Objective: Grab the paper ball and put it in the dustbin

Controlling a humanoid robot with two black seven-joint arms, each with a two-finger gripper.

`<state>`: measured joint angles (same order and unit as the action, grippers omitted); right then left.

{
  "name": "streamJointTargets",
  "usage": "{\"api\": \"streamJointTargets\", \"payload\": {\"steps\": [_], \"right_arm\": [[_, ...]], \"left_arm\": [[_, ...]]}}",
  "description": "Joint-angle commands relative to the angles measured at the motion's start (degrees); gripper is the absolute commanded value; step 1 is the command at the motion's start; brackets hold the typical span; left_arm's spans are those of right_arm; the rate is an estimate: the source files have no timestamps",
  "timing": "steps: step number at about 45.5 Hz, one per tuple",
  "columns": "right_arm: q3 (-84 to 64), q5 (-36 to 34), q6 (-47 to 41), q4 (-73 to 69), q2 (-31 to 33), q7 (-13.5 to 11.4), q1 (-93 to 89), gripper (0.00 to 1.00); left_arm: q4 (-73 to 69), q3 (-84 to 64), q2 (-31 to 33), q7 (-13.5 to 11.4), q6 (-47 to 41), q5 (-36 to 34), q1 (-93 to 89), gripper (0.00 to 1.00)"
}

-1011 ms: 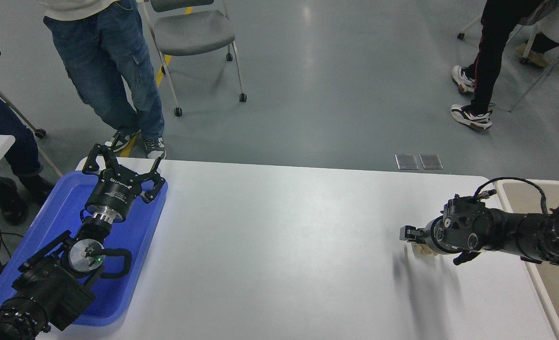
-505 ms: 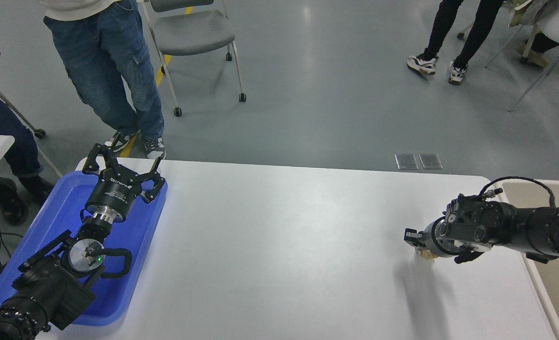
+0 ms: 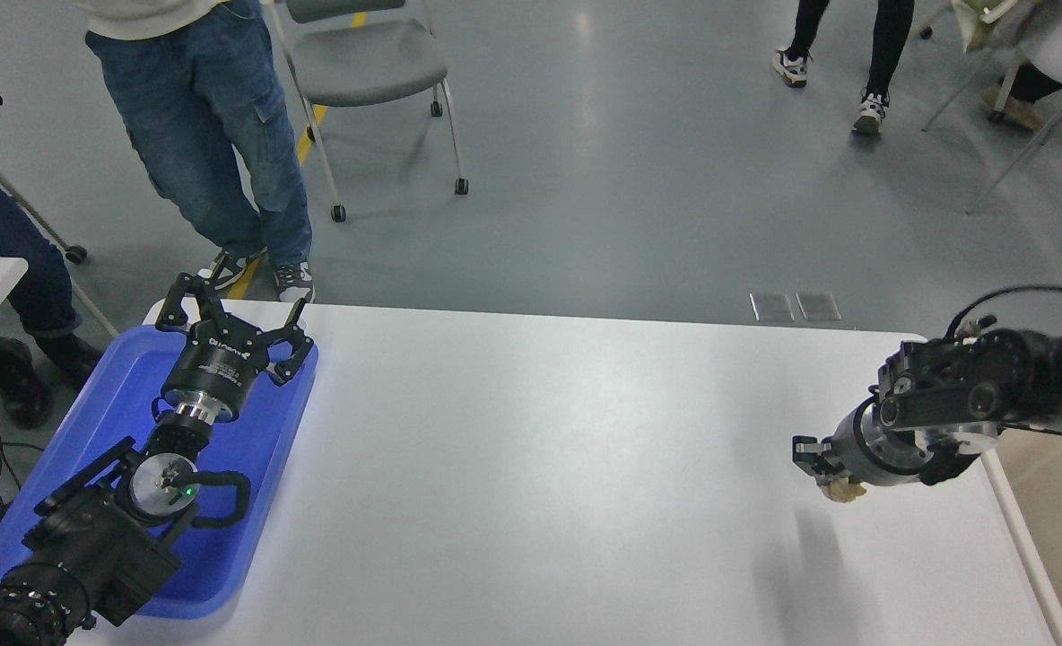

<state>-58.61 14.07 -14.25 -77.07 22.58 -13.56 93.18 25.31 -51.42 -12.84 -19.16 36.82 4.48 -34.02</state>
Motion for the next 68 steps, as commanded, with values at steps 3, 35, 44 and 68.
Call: {"api": "streamJointTargets", "payload": {"steps": [3, 35, 44, 68], "right_arm": [[-2.47, -0.27, -18.43, -6.69, 3.26, 0.11, 15.00, 0.00], [-6.86, 0.16, -30.75, -8.80, 13.63, 0.11, 45.41, 0.00], [-7.92, 0.16, -30.75, -9.15, 13.81, 0.11, 47.53, 0.00], [-13.80, 0.16, -30.75, -6.96, 17.15, 0.02, 47.18, 0.00]], "left_arm": [[0.00, 0.00, 0.00, 0.00, 0.01, 0.01, 0.01, 1.00], [0.00, 0.00, -0.08, 0.00, 0.01, 0.01, 0.01, 1.00], [0.00, 0.00, 0.00, 0.00, 0.01, 0.01, 0.01, 1.00], [0.00, 0.00, 0.00, 0.00, 0.01, 0.01, 0.01, 1.00]]}}
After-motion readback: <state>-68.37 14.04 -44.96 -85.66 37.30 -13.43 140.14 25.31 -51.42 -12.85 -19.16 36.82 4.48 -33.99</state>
